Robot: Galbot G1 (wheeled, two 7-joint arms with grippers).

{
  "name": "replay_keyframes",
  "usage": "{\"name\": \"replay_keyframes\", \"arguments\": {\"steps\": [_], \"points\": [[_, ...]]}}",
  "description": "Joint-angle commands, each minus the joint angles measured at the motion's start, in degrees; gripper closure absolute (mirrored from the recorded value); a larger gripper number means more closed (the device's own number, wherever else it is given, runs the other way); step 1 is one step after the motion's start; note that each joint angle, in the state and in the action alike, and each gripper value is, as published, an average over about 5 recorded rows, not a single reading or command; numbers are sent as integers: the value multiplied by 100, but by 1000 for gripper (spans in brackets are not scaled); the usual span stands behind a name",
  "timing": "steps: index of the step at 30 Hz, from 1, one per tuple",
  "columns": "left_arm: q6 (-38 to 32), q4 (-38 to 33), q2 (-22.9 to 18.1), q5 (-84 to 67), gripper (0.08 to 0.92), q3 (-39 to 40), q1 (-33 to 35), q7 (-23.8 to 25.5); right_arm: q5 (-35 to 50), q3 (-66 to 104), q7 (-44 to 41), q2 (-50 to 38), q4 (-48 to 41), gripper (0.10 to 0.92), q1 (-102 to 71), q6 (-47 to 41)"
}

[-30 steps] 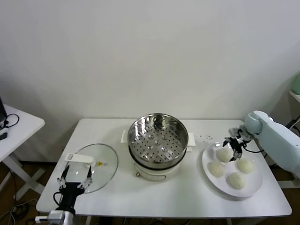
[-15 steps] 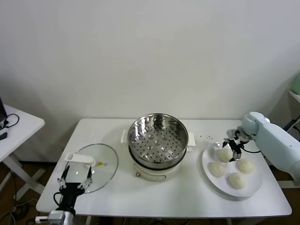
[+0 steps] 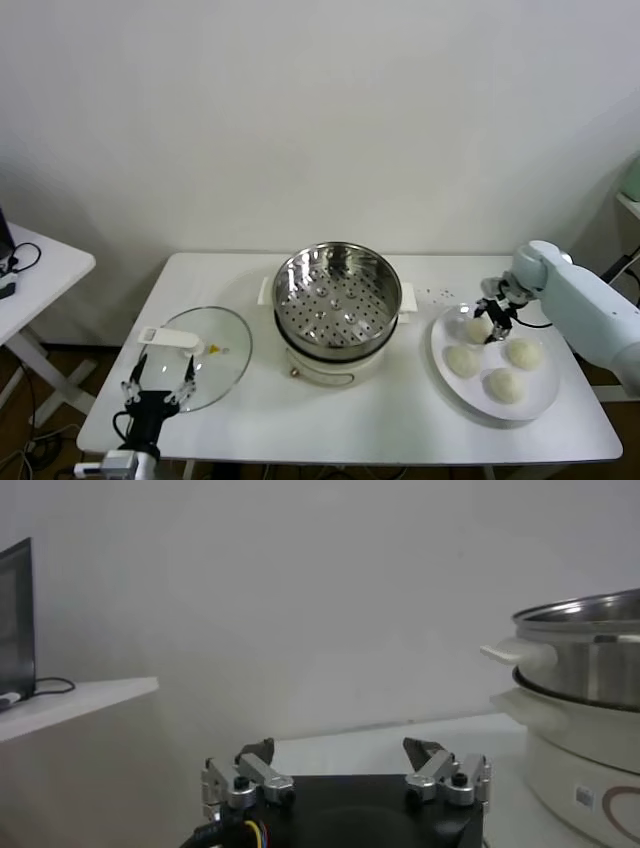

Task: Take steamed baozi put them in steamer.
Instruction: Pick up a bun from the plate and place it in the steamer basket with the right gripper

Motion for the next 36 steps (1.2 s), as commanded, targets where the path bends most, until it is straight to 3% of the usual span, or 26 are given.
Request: {"name": "replay_keyframes", "arguments": {"steps": [1, 17, 36], "points": [[-11, -3, -7, -14, 177, -14, 20, -6, 50, 2, -26, -61, 131, 389, 69, 4], [13, -67, -16, -8, 177, -19, 74, -11, 599, -1283, -284, -629, 2178, 388, 2300, 494], [32, -132, -2, 67, 177, 3, 125, -2, 77, -2086, -241, 584, 3846, 381, 3340, 1051]]}}
